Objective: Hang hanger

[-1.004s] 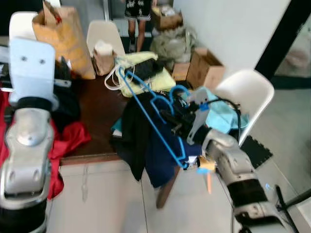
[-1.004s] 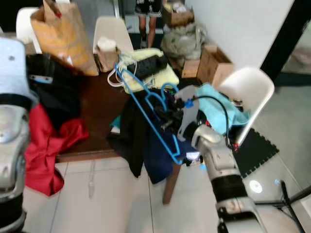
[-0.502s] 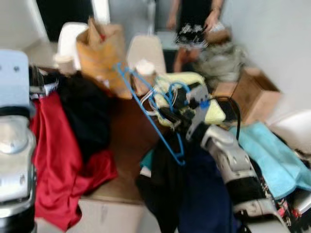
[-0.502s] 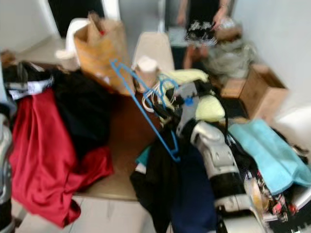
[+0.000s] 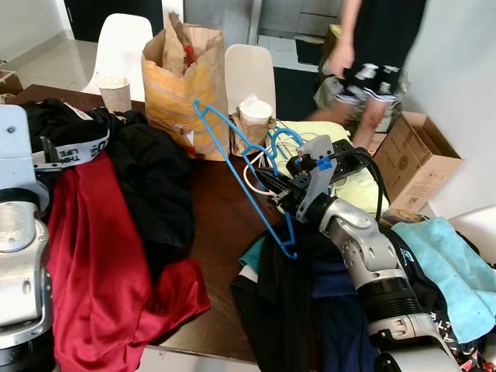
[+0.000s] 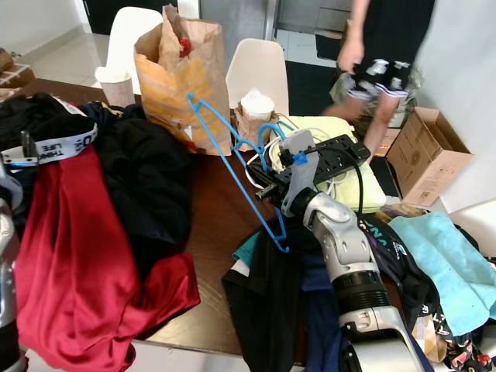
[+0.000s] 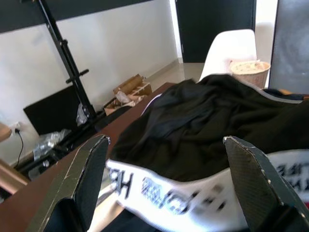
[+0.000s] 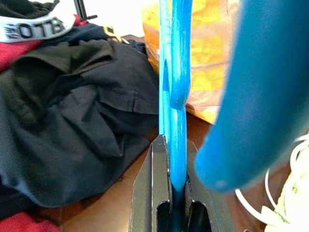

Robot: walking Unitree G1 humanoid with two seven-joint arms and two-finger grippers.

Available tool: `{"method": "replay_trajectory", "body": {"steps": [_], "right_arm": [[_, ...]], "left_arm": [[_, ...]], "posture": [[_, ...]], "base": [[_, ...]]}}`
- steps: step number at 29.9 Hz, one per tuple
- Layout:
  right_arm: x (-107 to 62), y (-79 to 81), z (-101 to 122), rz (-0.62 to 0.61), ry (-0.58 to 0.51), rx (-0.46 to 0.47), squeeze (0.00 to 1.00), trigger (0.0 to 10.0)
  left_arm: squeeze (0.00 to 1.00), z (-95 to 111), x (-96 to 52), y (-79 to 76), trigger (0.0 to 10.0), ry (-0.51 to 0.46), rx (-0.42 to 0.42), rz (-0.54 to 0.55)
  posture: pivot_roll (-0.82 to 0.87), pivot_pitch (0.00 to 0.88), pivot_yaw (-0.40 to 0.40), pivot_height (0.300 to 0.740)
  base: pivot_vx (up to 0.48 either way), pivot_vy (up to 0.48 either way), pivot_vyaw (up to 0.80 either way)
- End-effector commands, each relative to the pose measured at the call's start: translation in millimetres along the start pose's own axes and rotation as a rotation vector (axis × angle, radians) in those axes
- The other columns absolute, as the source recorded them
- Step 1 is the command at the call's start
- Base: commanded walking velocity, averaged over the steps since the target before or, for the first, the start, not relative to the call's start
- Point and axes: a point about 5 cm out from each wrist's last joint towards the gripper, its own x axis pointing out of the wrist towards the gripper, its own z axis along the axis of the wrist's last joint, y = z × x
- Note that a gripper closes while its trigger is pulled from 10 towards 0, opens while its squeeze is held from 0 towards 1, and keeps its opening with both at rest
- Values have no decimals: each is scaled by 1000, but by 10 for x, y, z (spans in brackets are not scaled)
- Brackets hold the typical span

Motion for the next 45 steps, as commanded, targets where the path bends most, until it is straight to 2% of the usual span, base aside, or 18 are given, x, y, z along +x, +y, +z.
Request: {"method": "replay_trajectory", "body": {"steps": [1, 5, 8, 13, 16, 17, 19, 20, 23, 25, 30, 33, 38, 45], "right_arm": [[-13, -22, 0, -11, 2, -14, 0, 10000], [-13, -26, 12, -13, -1, -15, 0, 10000], [-20, -41, 37, -17, -6, -17, 0, 10000], [-23, -44, 42, -17, -5, -18, 0, 10000], [-24, -44, 42, -15, -3, -20, 0, 10000], [-24, -45, 42, -14, -1, -22, 0, 10000], [-24, -45, 42, -14, -1, -22, 0, 10000], [-23, -48, 45, -14, 1, -24, 0, 10000], [-29, -54, 46, -16, 5, -28, 0, 10000], [-55, -77, 52, -24, 13, -38, 0, 10000], [-75, -98, 59, -30, 17, -43, 0, 10000], [-80, -107, 63, -33, 17, -45, 0, 10000], [-83, -119, 72, -37, 23, -55, 0, 10000], [-64, -115, 82, -31, 25, -61, 0, 10000]], "left_arm": [[0, 6, 34, 12, 10000, -9, 5, -20], [0, -25, 52, -2, 10000, 7, 20, -48], [0, -68, 34, -86, 10000, 21, 52, -135], [0, -60, 18, -107, 10000, 4, 71, -163], [0, -71, 18, -75, 10000, -2, 94, -157], [0, -100, 34, -11, 10000, 1, 115, -134], [0, -100, 34, -11, 10000, 1, 115, -134], [0, -160, 67, 58, 10000, 8, 129, -114], [0, -230, 113, 115, 10000, 15, 132, -108], [0, -293, 195, 182, 10000, 18, 107, -109], [0, -306, 236, 202, 10000, 21, 103, -116], [0, -325, 248, 196, 10000, 33, 107, -125], [0, -453, 206, 38, 10000, 93, 105, -223], [0, -494, 149, -73, 10000, 119, 106, -302]], "posture": [[67, 50, -79, 740], [64, 51, -78, 740], [60, 55, -82, 740], [60, 56, -83, 740], [58, 58, -86, 740], [58, 58, -86, 740], [58, 58, -86, 740], [50, 62, -88, 740], [41, 65, -88, 740], [28, 66, -87, 740], [25, 66, -88, 740], [24, 66, -87, 740], [10, 65, -94, 740], [12, 61, -102, 740]], "base": [[0, 0, 0], [0, 0, 0], [0, 0, 0], [0, 0, 0], [0, 0, 0], [0, 0, 0], [0, 0, 0], [0, 0, 0], [0, 0, 0], [0, 0, 0], [0, 0, 0], [0, 0, 0], [0, 0, 0], [0, 0, 0]]}}
